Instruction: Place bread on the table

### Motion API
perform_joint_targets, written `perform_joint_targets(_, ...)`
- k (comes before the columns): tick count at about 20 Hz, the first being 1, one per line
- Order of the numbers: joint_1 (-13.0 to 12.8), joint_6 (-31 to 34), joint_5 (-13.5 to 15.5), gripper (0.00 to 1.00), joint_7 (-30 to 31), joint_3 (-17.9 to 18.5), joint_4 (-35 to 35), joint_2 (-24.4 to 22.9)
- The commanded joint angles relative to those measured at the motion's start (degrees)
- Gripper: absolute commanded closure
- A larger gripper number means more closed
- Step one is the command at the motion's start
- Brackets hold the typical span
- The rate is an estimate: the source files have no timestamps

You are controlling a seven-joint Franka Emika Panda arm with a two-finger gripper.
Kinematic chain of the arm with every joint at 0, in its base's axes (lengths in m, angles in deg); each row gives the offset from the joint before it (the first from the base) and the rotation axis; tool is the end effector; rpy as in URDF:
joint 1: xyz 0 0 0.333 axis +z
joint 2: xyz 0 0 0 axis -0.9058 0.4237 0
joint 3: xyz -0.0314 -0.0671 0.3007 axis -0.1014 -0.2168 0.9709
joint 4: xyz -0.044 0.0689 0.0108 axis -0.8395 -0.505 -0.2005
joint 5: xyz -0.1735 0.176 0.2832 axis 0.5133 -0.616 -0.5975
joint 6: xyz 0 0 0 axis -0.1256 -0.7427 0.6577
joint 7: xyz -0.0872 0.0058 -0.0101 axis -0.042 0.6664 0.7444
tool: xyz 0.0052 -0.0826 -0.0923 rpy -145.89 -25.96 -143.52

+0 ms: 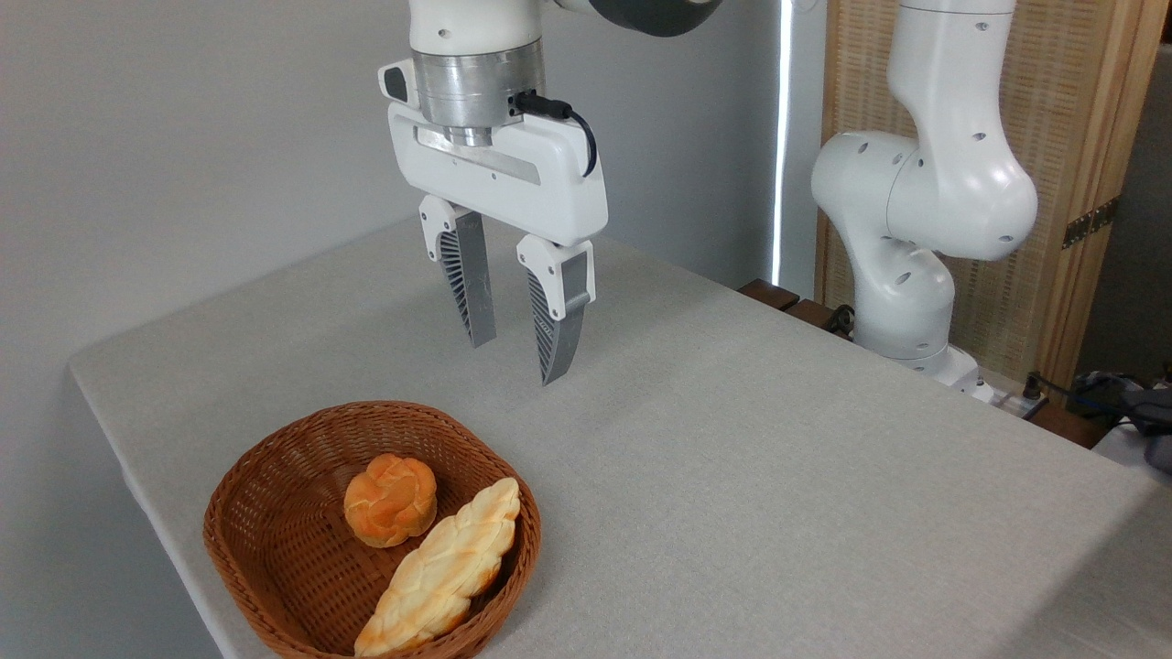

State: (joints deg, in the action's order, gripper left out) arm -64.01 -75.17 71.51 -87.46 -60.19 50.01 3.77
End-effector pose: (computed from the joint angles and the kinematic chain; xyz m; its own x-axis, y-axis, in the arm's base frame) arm 0.4981 -0.0259 0.5520 0.7798 -0.6223 0.0676 -0.6224 -0.7824 -0.0219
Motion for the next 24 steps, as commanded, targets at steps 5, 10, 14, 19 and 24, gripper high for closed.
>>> perform_joint_targets(5,-0.57,5.00,2.31,0.00,-1.47,1.47,-1.29,-0.29)
perform_joint_targets(10,-0.40,8.53,2.30,0.00,-8.51,2.08,-1.29,-0.47)
perform_joint_targets(14,-0.31,9.42,1.95,0.00,-8.95,1.65,-1.47,-0.38)
perform_joint_targets(19,-0.31,9.33,2.66,0.00,-10.08,1.91,-2.96,-0.12)
perform_joint_targets(24,-0.22,9.42,2.13,0.00,-11.06,2.09,-3.40,0.06)
